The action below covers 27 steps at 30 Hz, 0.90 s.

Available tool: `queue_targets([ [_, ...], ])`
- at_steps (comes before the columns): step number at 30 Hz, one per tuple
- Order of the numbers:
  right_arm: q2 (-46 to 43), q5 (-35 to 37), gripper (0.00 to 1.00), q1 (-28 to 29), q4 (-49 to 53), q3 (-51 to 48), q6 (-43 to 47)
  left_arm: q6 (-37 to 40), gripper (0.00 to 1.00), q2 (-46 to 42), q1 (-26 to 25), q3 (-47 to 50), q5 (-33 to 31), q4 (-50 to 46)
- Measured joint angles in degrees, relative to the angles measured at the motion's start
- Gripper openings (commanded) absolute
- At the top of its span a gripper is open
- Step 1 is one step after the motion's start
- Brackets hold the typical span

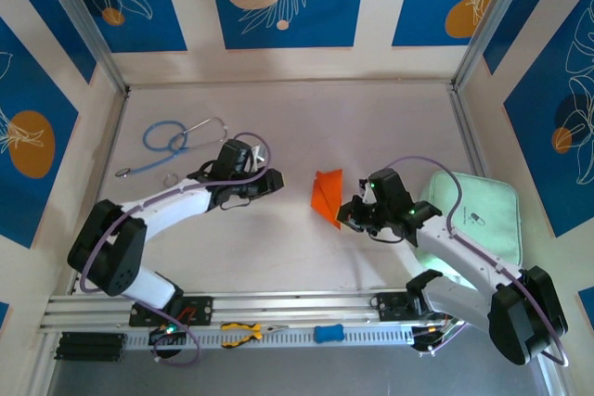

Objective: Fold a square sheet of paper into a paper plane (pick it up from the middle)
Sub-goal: Turn over the paper at the center of the table.

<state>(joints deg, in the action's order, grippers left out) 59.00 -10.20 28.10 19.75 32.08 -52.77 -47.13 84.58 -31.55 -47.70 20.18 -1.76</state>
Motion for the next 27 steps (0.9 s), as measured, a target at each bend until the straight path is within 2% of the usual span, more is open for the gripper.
queue_targets([
  [6, 3.7, 3.2, 0.04, 0.6, 5.8, 8.2, 8.5, 0.6, 0.35, -7.0, 1.6, 5.0, -4.5, -1.6],
  [9, 6.8, 8.3, 0.04, 3.1, 10.5, 14.1, 13.0, 0.8, 0.36, -11.1, 3.0, 7.8, -6.5, -2.6],
  [17, 16.7, 33.9, 0.03, 16.1, 23.8, 29.0, 22.6, 0.8, 0.39, -19.6, 5.9, 12.1, -11.7, -5.6],
  [23, 22.8, 48.6, 0.03, 19.1, 29.1, 32.8, 28.7, 0.9, 0.52, -26.8, 7.1, 14.8, -16.4, -9.0],
  [27, 25.5, 54.6, 0.03, 19.7, 31.5, 33.9, 32.0, 0.8, 0.58, -30.8, 8.9, 16.4, -18.7, -11.5],
])
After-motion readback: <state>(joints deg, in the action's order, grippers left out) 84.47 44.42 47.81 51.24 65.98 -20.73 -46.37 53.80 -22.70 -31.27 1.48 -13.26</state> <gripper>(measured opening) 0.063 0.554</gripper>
